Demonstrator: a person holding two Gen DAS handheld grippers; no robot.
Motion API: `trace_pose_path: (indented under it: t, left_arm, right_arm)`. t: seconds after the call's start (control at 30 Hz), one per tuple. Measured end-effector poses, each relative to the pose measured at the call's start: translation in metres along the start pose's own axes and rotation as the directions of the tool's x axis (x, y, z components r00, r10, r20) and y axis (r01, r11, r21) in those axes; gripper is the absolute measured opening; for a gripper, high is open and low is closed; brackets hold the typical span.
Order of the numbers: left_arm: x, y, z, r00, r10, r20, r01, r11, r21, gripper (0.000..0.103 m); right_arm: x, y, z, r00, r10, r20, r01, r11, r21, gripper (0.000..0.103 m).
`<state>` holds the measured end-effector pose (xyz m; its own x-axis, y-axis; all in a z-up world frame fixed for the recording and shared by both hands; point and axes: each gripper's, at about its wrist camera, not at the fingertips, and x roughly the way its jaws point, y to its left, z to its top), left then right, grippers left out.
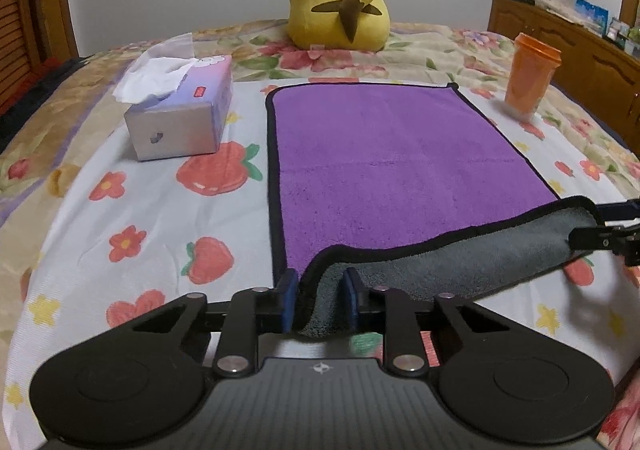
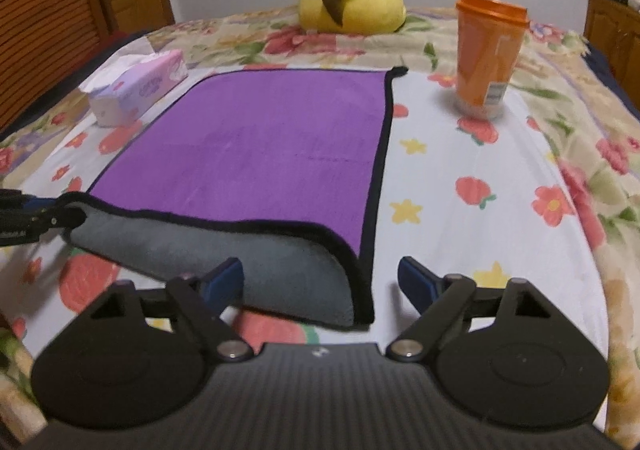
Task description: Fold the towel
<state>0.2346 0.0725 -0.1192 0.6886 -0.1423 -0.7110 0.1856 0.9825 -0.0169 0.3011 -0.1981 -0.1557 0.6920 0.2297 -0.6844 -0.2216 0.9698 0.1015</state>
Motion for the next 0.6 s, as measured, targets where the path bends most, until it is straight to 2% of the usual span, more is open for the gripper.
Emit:
trace_pose_path:
  t: [0.13, 0.27, 0.43, 0.5, 0.6]
  left_arm:
    - [0.0, 0.0003, -0.0001, 1.0, -0.02, -0.005, 0.02, 1.0, -0.012, 0.016]
    - [-0.0022, -0.001, -0.0006, 1.0, -0.029, 0.005, 0.029, 1.0, -0.002, 0.01]
    - [-0.0049, -0.0009, -0.0001, 0.999, -0.037, 0.016, 0.037, 0.999, -0.002, 0.009]
    - [-0.0063, -0.0006, 0.0003, 0.999, -0.041, 0.023, 0.041, 0.999, 0.0, 0.009]
    - [-0.0084, -0.0011, 0.0002, 0.999, -0.044, 0.031, 0.044, 0.999, 0.004, 0.009]
  right_arm:
    - [0.0013, -0.002, 0.0007, 0.999, 0.017, -0.028, -0.017, 1.0, -0.005, 0.075]
    - [0.0024, -0.0043, 0.0045, 0.998, 0.036, -0.049, -0.036, 0.999, -0.002, 0.055]
    - [0.004, -0.0058, 0.0067, 0.998, 0.018, -0.065, -0.019, 1.0, -0.013, 0.037]
    - [0.0035, -0.0068, 0.0069, 0.998, 0.004, -0.068, -0.005, 1.0, -0.02, 0.025]
    - [0.0006, -0.0093, 0.0076, 0.998, 0.0, -0.065, 0.0, 1.0, -0.014, 0.02]
